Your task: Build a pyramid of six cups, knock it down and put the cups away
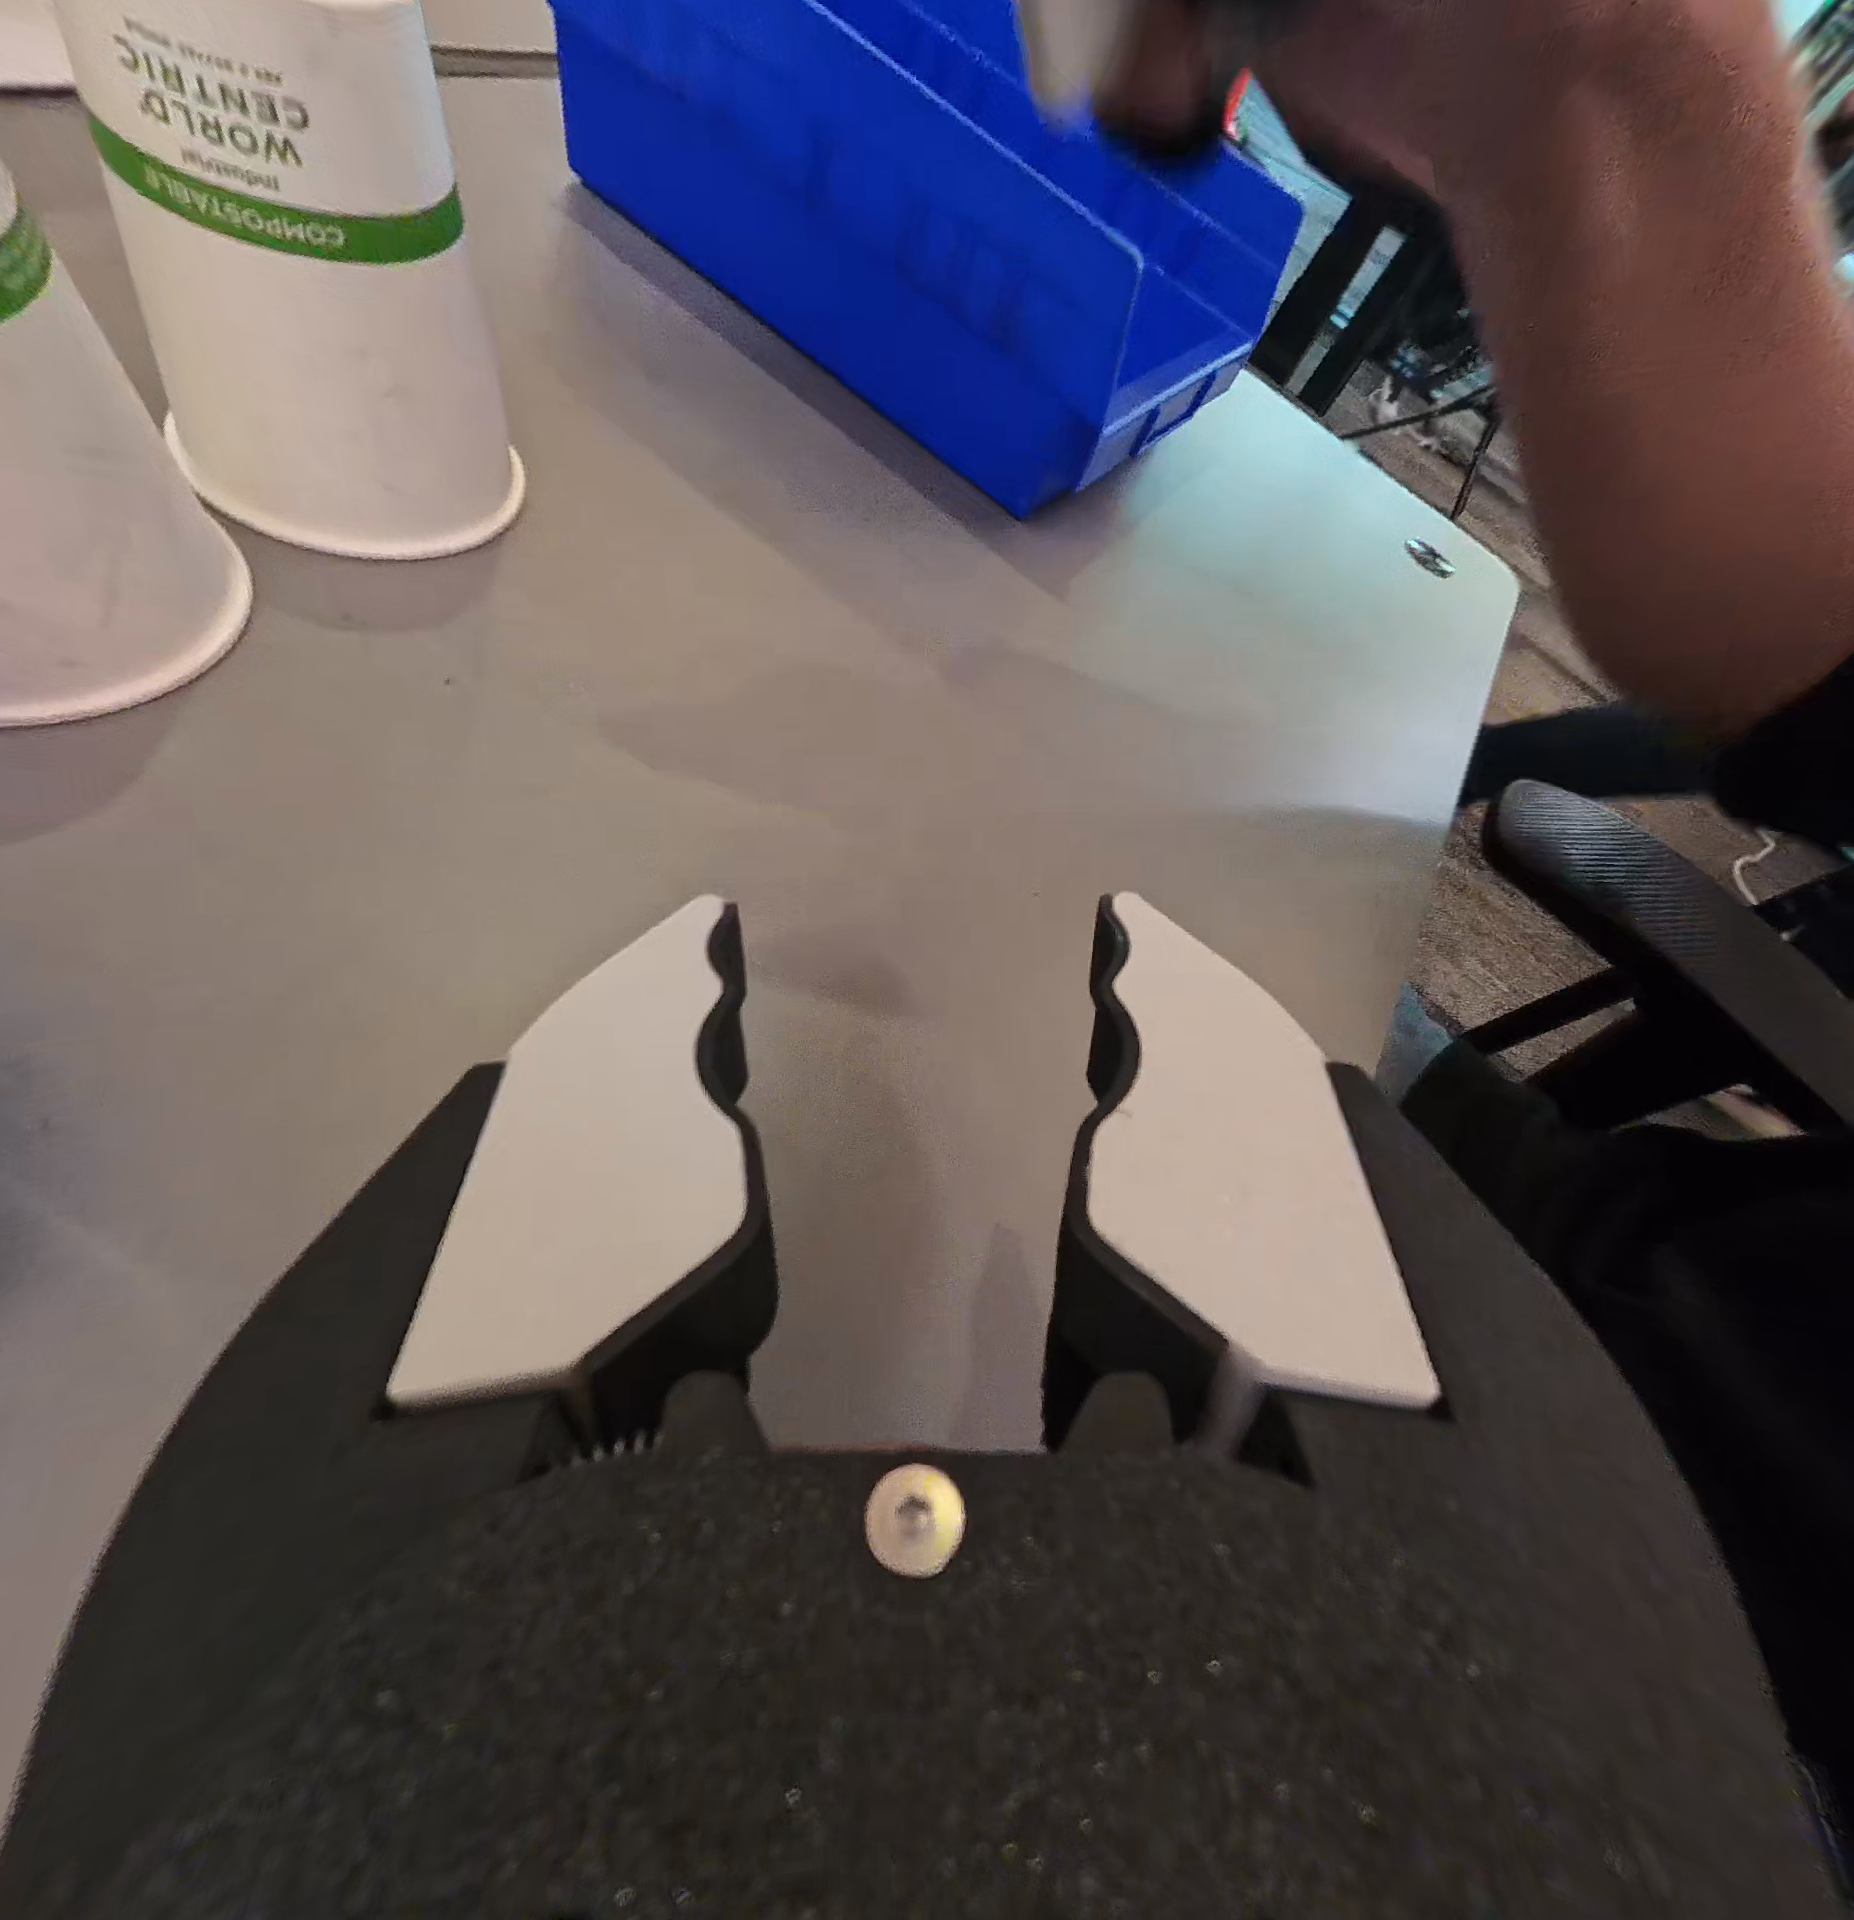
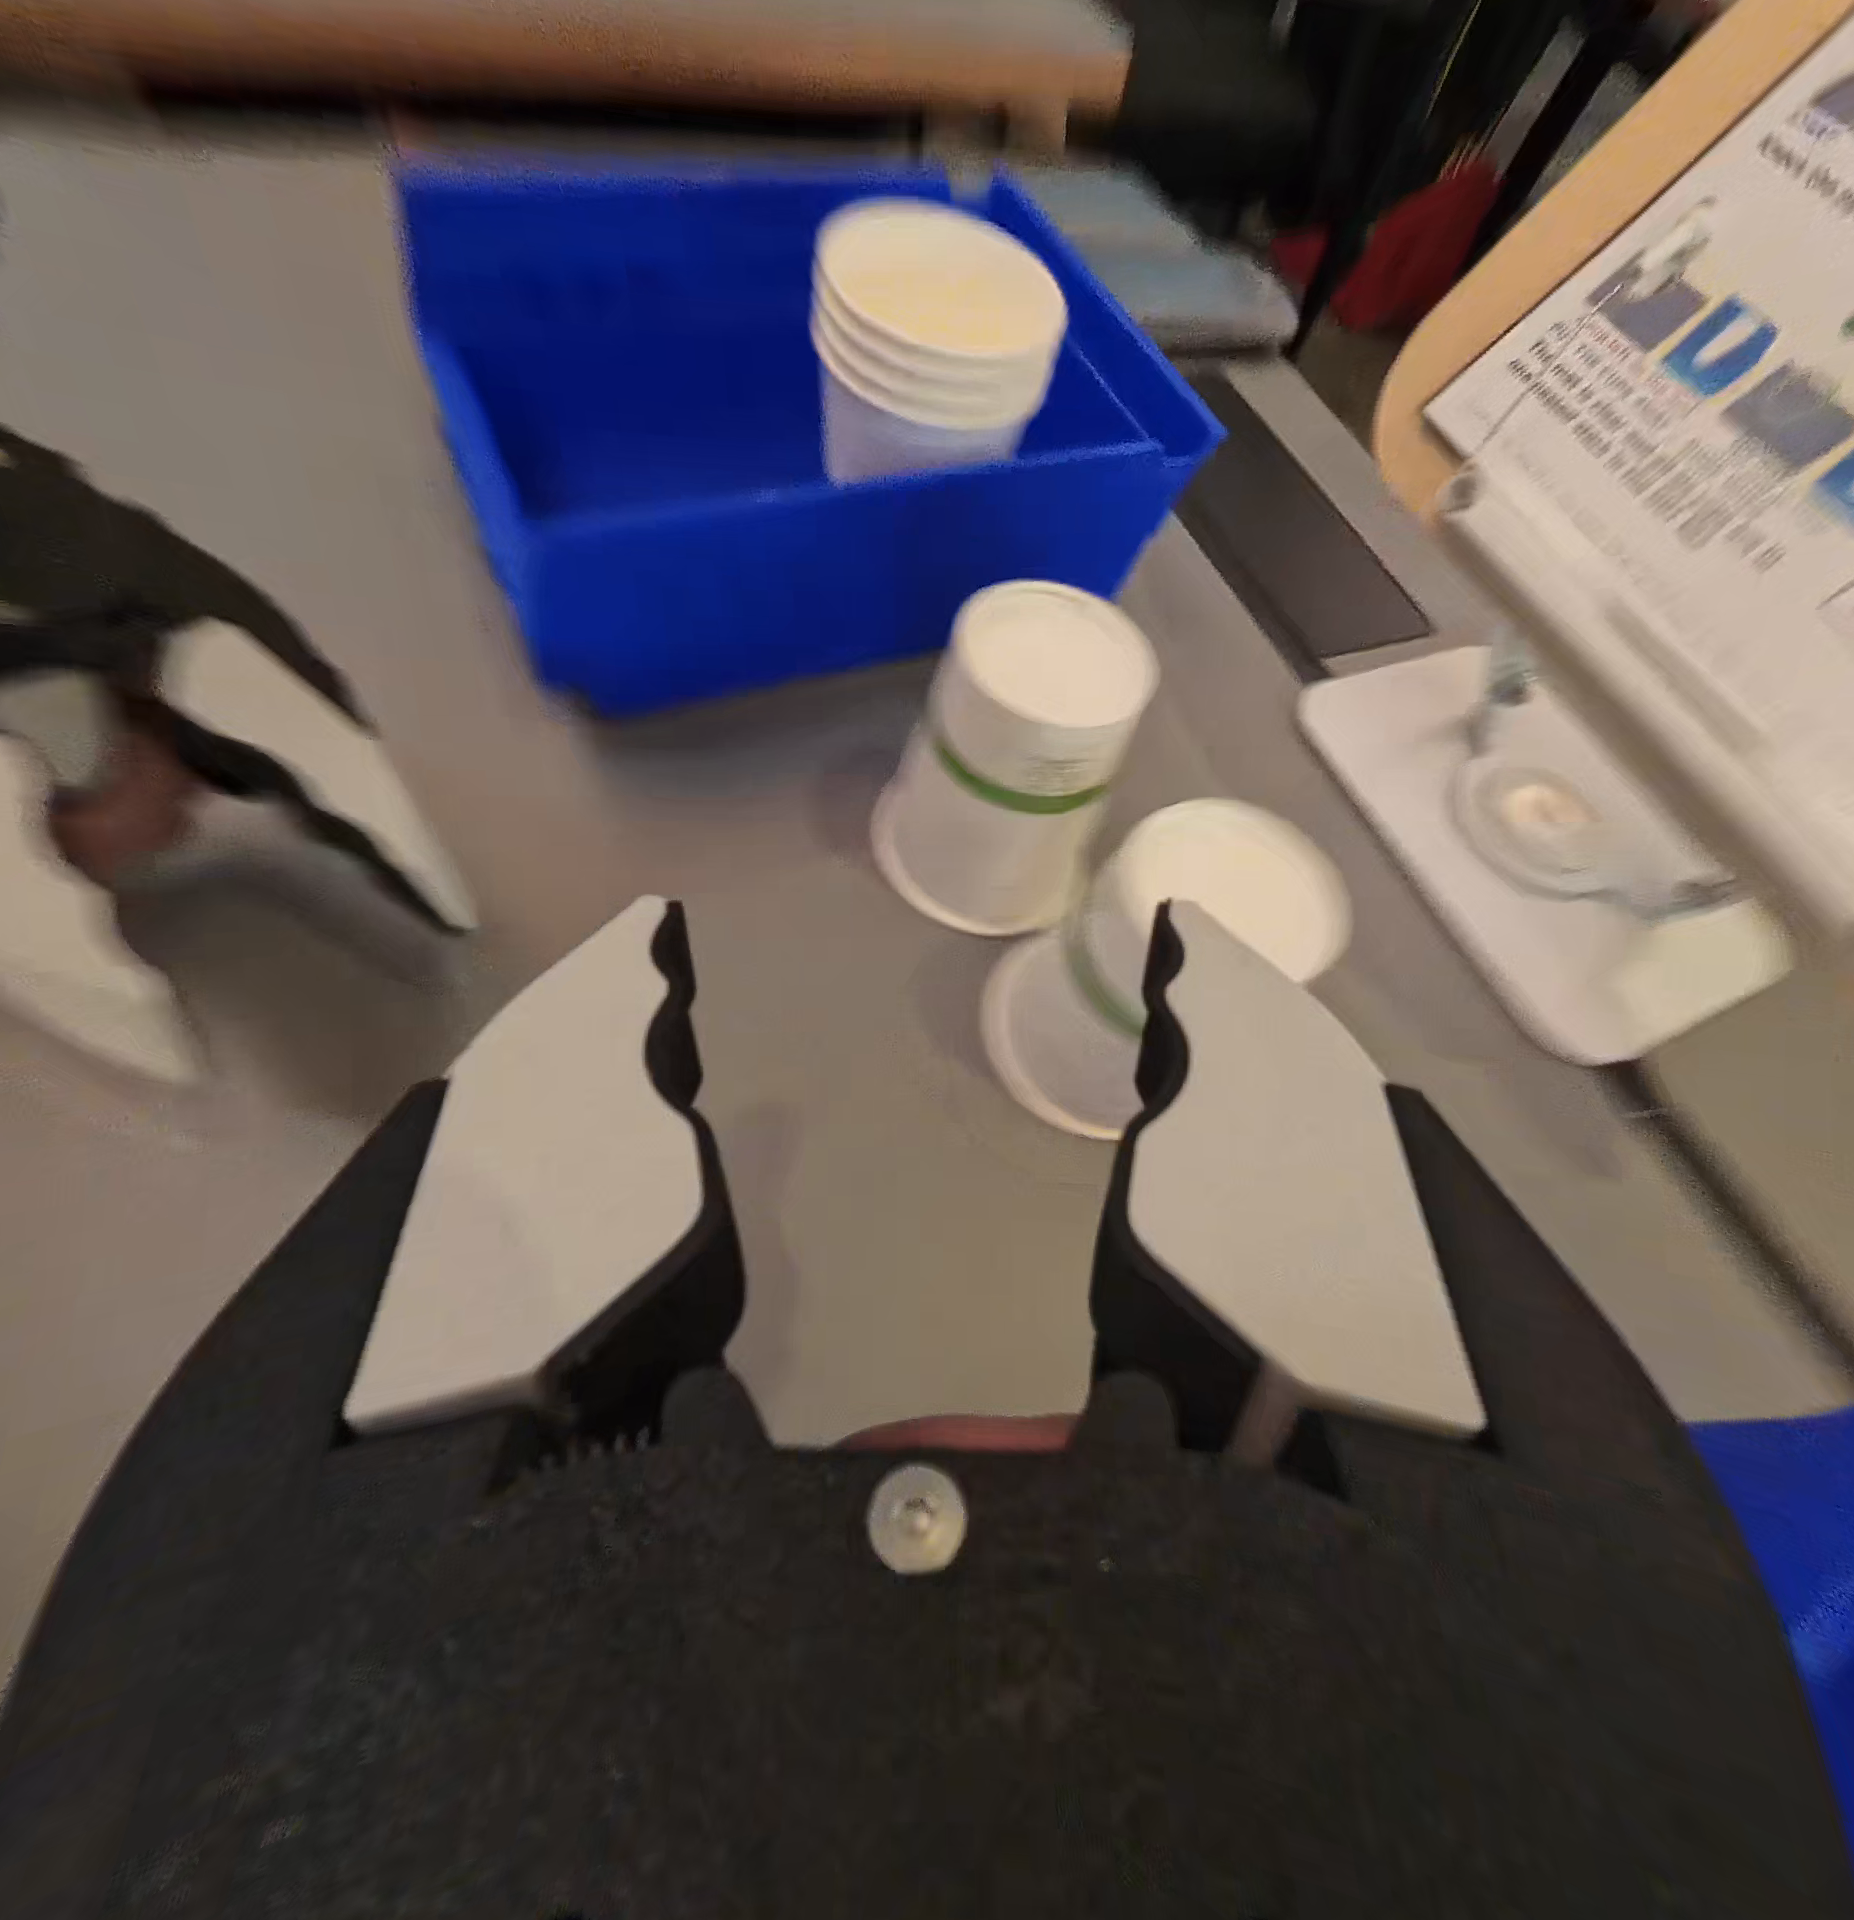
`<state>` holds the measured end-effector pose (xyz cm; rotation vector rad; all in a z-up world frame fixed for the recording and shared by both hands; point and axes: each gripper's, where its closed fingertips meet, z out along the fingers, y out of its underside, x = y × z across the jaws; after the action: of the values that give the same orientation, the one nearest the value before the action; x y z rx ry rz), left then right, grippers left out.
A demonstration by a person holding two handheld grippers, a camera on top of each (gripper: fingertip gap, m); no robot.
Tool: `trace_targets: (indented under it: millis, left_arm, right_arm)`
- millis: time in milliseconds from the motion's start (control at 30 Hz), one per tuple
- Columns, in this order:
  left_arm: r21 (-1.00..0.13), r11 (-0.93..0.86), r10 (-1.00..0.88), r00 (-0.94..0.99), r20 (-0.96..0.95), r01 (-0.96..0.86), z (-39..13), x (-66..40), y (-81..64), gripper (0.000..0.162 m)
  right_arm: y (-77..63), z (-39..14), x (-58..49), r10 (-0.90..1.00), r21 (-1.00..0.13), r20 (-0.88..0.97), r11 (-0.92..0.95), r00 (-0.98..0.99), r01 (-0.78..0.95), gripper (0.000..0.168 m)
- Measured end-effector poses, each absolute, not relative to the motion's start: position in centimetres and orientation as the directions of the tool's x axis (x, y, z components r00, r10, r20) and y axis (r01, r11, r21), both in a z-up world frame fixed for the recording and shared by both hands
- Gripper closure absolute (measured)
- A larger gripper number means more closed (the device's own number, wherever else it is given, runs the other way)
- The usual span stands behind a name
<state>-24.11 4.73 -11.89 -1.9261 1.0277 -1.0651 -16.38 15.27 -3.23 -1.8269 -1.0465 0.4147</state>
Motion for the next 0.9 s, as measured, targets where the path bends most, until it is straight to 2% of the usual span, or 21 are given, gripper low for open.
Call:
trace_targets:
  millis: [67,133,267,333,400,467,533,733,900]
  left_arm:
    - [-0.854,-0.43,-0.881,0.342,0.326,-0.294,-10.9,-24.3,4.7,0.099]
    - [-0.86,-0.409,-0.887,0.356,0.295,-0.306,-10.0,-24.8,5.2,0.1]
    - [-0.864,-0.364,-0.899,0.374,0.228,-0.348,-7.1,-26.8,6.9,0.107]
    - [-0.851,-0.317,-0.904,0.405,0.137,-0.419,-5.8,-28.6,9.0,0.11]
    - [-0.779,-0.258,-0.904,0.428,-0.014,-0.571,-5.3,-31.1,11.9,0.113]
    - [-0.668,-0.172,-0.892,0.402,-0.206,-0.724,-4.6,-33.8,15.3,0.124]
    - [-0.547,-0.114,-0.874,0.345,-0.341,-0.829,-3.9,-35.8,18.2,0.127]
    - [-0.41,-0.102,-0.904,0.257,-0.343,-0.906,-2.9,-37.5,23.4,0.128]
    - [-0.335,-0.161,-0.922,0.262,-0.285,-0.928,-4.5,-38.5,27.2,0.129]
  right_arm:
    - [11.2,-5.9,-16.3,0.763,-0.927,0.044,-0.208,0.644,0.311,0.088]
    - [8.4,-7.7,-15.2,0.687,-0.96,0.034,-0.179,0.726,0.214,0.092]
    - [4.3,-9.1,-13.8,0.637,-0.964,-0.028,-0.221,0.77,0.148,0.093]
    - [3.5,-9.5,-13.0,0.623,-0.968,-0.034,-0.216,0.782,0.13,0.093]
    - [3.6,-10.2,-12.1,0.601,-0.965,0.009,-0.204,0.799,0.165,0.094]
    - [4.0,-10.4,-11.4,0.586,-0.962,0.055,-0.187,0.809,0.201,0.093]
    - [4.3,-10.5,-11.1,0.574,-0.963,0.082,-0.164,0.814,0.213,0.093]
    - [4.2,-11.1,-11.8,0.594,-0.95,0.135,-0.15,0.793,0.275,0.094]
    - [4.3,-10.6,-11.4,0.591,-0.957,0.102,-0.16,0.8,0.24,0.097]
